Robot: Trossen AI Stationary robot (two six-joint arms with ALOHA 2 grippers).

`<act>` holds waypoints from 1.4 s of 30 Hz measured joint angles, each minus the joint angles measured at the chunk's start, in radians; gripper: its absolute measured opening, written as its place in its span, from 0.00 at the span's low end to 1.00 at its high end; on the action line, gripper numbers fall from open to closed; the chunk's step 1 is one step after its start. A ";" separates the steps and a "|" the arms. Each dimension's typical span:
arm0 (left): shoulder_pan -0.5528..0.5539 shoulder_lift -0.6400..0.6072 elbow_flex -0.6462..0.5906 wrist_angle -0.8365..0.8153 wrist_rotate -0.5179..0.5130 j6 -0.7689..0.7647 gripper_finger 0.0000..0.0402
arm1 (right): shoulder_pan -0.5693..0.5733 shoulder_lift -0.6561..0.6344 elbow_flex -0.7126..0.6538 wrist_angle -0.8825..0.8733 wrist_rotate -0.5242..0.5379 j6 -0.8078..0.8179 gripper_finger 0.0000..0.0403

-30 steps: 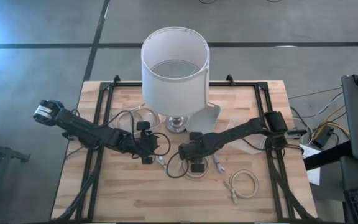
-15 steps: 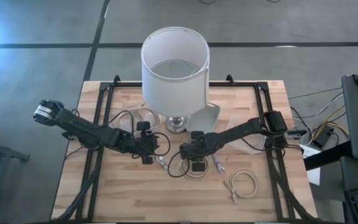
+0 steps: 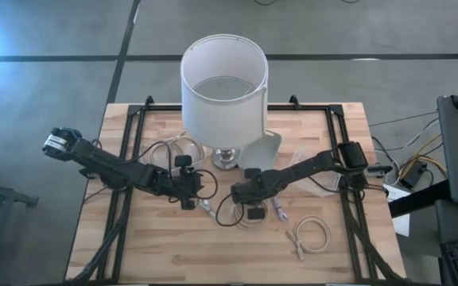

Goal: Pick & Place USB Port
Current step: Put the light brown HDMI cable into the right transparent bin

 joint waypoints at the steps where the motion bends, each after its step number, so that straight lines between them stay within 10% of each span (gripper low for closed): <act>1: 0.000 0.000 0.000 0.000 0.000 0.000 0.46 | 0.000 -0.001 0.004 -0.002 -0.018 0.000 0.06; 24: 0.000 0.000 0.000 0.008 0.000 0.000 0.46 | 0.089 -0.277 0.042 -0.141 0.017 0.121 0.05; 42: 0.000 0.000 0.000 0.023 0.000 0.000 0.46 | 0.111 -0.570 -0.148 -0.480 0.355 0.526 0.05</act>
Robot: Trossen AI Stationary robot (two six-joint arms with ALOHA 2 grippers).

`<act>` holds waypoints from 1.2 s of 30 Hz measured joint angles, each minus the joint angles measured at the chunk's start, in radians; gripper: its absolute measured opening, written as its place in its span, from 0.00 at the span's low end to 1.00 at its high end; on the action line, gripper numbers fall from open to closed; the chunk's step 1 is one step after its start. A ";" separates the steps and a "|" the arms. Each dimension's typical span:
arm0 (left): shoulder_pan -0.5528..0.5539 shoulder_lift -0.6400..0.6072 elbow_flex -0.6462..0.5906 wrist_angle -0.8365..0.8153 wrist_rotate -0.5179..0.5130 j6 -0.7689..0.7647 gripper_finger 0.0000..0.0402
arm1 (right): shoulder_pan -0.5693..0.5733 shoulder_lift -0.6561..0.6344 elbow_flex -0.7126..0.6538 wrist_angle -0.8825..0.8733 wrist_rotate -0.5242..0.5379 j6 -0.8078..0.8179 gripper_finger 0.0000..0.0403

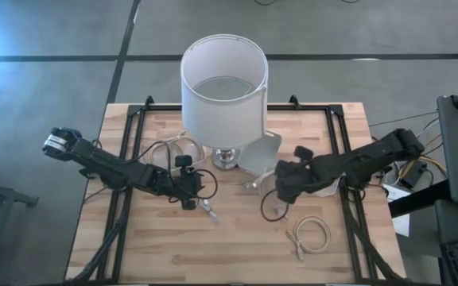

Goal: Pick & Place USB Port
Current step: Put the light brown HDMI cable into the right transparent bin

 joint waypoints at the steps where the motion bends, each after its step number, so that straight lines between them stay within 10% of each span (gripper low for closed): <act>1: 0.000 0.000 0.000 0.000 0.000 0.000 0.46 | 0.000 -0.019 -0.023 -0.006 0.011 0.016 0.05; 25: 0.000 0.000 0.000 0.074 0.000 0.078 0.46 | -0.049 -0.303 -0.333 -0.214 0.273 0.341 0.05; 36: 0.000 0.000 0.000 0.080 0.000 0.076 0.46 | -0.048 -0.301 -0.351 -0.353 0.130 0.512 0.06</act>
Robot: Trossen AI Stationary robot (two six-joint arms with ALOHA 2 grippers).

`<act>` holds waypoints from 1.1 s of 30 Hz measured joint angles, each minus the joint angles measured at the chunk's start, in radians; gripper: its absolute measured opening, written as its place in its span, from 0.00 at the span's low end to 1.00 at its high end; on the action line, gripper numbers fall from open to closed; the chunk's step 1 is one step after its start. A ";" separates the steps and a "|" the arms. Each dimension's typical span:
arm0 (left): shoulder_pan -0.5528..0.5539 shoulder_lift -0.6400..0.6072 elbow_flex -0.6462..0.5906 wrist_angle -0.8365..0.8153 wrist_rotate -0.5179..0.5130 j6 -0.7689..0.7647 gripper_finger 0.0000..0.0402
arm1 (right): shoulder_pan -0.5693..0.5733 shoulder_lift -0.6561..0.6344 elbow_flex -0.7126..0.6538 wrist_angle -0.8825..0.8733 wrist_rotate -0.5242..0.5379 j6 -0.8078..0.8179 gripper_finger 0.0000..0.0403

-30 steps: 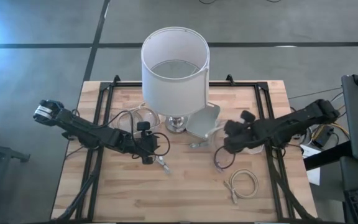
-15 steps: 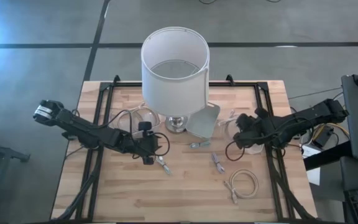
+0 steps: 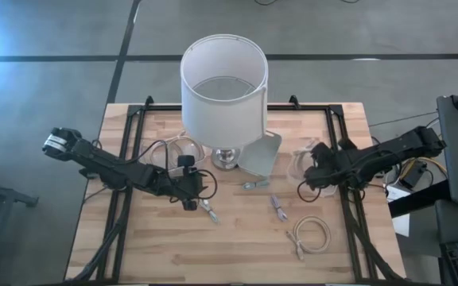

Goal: Pick & Place USB Port
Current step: Put the light brown HDMI cable into the right transparent bin

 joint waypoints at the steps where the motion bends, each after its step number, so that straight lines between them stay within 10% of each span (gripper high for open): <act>1: 0.000 0.000 0.000 0.001 0.000 0.000 0.46 | 0.000 0.003 -0.010 0.001 -0.009 0.014 0.06; 17: 0.000 0.000 0.000 0.009 0.000 -0.002 0.46 | 0.000 0.130 -0.085 0.045 0.010 0.073 0.07; 33: 0.000 0.000 0.000 0.010 0.000 -0.002 0.46 | -0.001 0.260 -0.045 0.108 -0.113 -0.029 0.32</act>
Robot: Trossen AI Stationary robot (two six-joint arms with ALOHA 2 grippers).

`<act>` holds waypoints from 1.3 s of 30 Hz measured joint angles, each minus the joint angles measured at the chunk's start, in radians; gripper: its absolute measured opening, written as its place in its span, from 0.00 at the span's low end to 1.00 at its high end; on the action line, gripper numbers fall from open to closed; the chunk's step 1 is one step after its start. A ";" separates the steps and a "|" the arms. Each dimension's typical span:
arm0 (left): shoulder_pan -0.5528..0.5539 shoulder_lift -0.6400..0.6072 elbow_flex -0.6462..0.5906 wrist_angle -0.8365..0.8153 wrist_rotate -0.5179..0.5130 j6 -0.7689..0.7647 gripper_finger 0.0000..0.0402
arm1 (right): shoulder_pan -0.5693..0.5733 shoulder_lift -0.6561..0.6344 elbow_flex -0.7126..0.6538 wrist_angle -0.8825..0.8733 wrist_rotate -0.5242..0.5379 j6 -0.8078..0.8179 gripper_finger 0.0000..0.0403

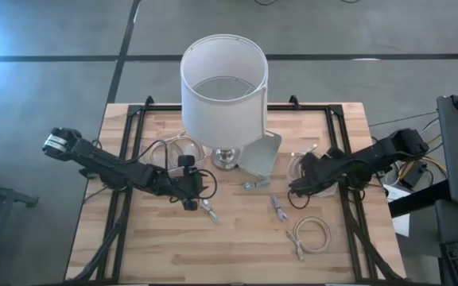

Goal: Pick & Place USB Port
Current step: Put the light brown HDMI cable into the right transparent bin

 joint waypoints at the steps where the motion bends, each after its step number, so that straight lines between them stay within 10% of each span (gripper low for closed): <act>1: 0.000 0.000 0.000 0.000 0.000 0.000 0.46 | 0.000 0.003 0.010 -0.001 -0.004 -0.005 0.33; 15: 0.000 0.000 0.000 0.023 0.000 0.016 0.46 | 0.003 0.007 0.258 -0.006 -0.028 -0.161 0.38; 39: 0.002 0.000 0.008 0.144 0.000 0.190 0.46 | 0.290 0.330 0.378 0.090 -0.742 -0.274 0.46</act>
